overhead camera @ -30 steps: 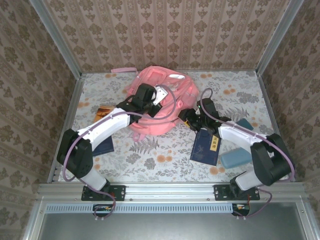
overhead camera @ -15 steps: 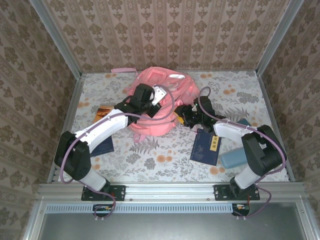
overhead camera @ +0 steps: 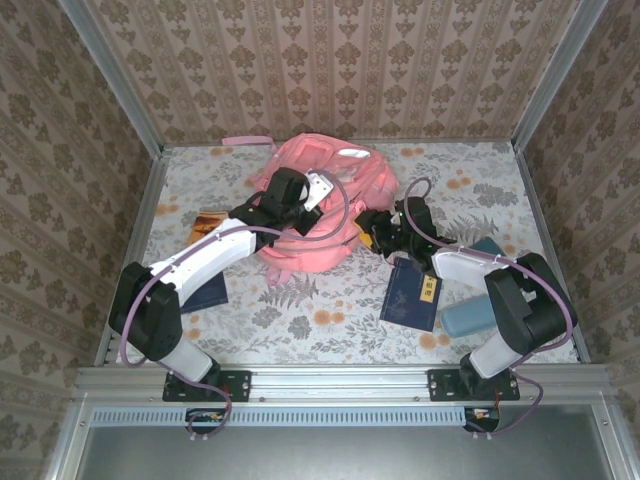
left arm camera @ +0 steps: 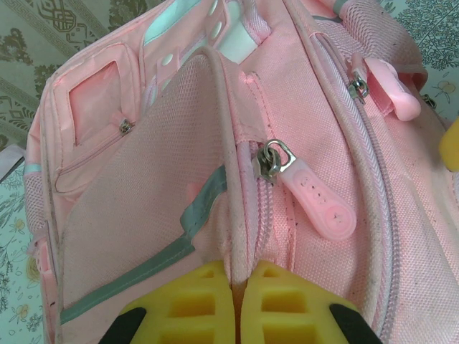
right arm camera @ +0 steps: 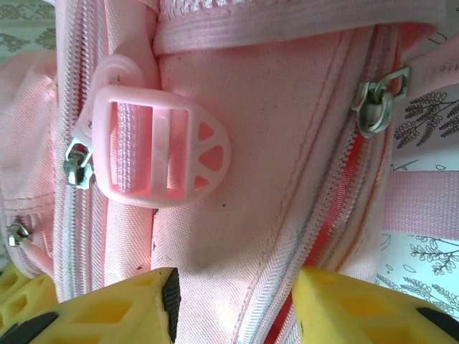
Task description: Pack the student bag
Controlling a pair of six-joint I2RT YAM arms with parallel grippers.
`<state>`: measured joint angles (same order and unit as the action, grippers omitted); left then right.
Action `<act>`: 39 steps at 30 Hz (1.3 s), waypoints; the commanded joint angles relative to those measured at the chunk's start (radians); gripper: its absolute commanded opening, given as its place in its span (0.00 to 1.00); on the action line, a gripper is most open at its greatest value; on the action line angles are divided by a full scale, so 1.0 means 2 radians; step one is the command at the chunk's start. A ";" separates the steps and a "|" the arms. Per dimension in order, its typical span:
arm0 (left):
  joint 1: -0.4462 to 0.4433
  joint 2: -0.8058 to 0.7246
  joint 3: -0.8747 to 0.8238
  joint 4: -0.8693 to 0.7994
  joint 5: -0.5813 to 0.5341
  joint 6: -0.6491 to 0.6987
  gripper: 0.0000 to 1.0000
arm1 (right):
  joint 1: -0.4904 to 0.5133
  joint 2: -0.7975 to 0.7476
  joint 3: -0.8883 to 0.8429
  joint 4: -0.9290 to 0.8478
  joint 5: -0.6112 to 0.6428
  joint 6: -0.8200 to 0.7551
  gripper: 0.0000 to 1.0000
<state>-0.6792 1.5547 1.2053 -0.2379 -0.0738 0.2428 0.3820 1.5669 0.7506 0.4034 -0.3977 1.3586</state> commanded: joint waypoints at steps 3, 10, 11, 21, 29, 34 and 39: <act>-0.001 -0.031 0.006 0.054 0.015 -0.005 0.00 | -0.004 -0.014 -0.004 0.026 0.004 0.013 0.50; -0.001 -0.030 0.008 0.056 0.032 -0.008 0.00 | -0.004 0.031 0.001 0.107 -0.028 0.058 0.50; -0.001 -0.030 0.009 0.057 0.030 -0.010 0.00 | -0.004 0.038 0.002 0.114 -0.032 0.066 0.50; -0.001 -0.032 0.009 0.067 0.024 -0.021 0.00 | 0.009 0.073 0.006 0.164 -0.050 0.086 0.62; 0.006 -0.041 0.015 0.039 0.029 -0.060 0.09 | 0.023 0.073 0.031 0.211 -0.076 0.068 0.49; 0.016 -0.061 0.035 -0.039 -0.010 -0.161 0.34 | 0.030 0.064 0.043 0.203 -0.074 0.047 0.35; 0.017 -0.104 0.025 -0.124 -0.006 -0.285 0.56 | 0.042 0.071 0.064 0.187 -0.074 0.031 0.26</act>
<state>-0.6529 1.4113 1.2480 -0.3603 -0.0895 -0.1158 0.4522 1.7199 0.8051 0.7235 -0.5167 1.4578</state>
